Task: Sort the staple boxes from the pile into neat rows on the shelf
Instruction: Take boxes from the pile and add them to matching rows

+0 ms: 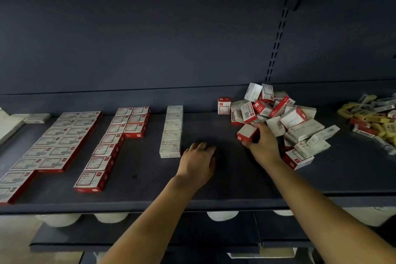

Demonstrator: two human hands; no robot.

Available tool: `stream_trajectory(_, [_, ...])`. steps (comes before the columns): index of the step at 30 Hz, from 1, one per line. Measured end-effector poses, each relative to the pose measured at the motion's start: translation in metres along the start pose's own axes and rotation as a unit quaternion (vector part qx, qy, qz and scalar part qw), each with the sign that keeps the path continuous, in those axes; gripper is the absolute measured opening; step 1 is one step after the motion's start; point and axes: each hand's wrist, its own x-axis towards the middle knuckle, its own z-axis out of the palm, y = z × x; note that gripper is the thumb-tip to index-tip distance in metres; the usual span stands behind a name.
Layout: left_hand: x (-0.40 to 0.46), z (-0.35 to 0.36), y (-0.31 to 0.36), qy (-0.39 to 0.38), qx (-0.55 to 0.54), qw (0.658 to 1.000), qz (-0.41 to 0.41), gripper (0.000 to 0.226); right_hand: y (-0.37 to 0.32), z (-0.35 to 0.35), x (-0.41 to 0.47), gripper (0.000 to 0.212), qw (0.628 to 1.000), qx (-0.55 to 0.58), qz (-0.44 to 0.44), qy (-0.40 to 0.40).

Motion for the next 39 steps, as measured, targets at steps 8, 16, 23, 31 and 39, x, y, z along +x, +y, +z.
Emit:
stream_trajectory(8, [-0.01, -0.012, 0.021, 0.125, -0.444, 0.877, -0.133, 0.023, -0.028, 0.006, -0.044, 0.063, 0.988, 0.106, -0.096, 0.063])
stream_trajectory(16, [-0.016, -0.028, 0.024, 0.002, -0.785, 0.586, -0.2, 0.048, -0.054, 0.013, -0.074, 0.058, 0.968, 0.1, -0.191, 0.127])
stream_trajectory(23, [-0.021, -0.034, 0.023, 0.066, -0.786, 0.579, -0.208, 0.026, -0.055, 0.015, -0.081, 0.062, 0.964, 0.152, -0.203, 0.082])
stream_trajectory(31, [-0.033, -0.034, 0.004, 0.213, -0.417, 0.883, -0.027, 0.04, -0.077, -0.012, -0.066, 0.037, 0.937, 0.311, 0.117, -0.107])
stream_trajectory(39, [-0.035, -0.028, -0.001, 0.269, -0.406, 0.871, 0.058, 0.042, -0.081, -0.021, -0.057, 0.018, 0.852, 0.445, 0.169, -0.219])
